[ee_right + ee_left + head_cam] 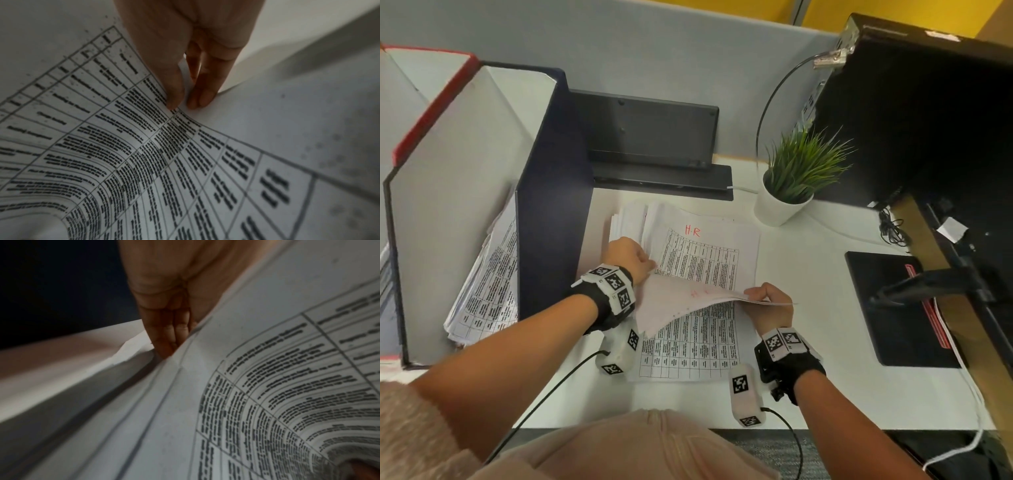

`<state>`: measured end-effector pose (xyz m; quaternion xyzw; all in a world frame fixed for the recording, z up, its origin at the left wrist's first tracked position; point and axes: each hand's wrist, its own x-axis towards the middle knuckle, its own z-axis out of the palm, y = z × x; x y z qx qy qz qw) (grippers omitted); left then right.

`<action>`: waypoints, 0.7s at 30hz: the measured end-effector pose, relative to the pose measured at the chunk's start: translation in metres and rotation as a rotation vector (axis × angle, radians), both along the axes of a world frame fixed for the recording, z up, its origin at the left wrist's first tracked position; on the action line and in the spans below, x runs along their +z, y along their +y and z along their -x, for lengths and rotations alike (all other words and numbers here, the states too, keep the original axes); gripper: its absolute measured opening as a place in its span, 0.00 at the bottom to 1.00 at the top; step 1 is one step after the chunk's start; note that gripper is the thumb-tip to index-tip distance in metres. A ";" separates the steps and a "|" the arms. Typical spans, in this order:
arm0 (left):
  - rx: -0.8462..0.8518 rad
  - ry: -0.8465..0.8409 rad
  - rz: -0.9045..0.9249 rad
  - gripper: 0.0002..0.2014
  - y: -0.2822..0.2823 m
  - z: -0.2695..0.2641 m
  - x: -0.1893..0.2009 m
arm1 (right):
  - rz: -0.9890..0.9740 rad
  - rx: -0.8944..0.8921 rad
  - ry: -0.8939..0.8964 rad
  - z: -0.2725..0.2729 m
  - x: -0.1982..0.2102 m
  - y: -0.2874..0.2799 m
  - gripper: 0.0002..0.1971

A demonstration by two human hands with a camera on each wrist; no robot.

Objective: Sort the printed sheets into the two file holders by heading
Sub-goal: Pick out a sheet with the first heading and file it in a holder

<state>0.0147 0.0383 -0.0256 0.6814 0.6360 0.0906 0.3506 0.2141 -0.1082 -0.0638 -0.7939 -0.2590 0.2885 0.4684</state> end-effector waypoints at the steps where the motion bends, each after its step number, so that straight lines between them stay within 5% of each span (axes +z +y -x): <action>1: -0.007 -0.004 -0.002 0.13 -0.001 0.001 0.000 | -0.003 -0.002 0.014 0.000 0.001 0.000 0.18; 9: -0.125 0.028 -0.069 0.10 -0.004 0.003 0.002 | 0.078 0.062 -0.073 -0.001 0.006 0.005 0.23; 17: -0.185 -0.155 -0.512 0.09 -0.016 0.009 -0.005 | 0.161 0.047 -0.062 -0.007 -0.001 0.004 0.16; 21: -0.209 -0.286 -0.383 0.07 -0.026 0.017 -0.010 | 0.090 -0.015 -0.045 -0.006 -0.003 0.002 0.17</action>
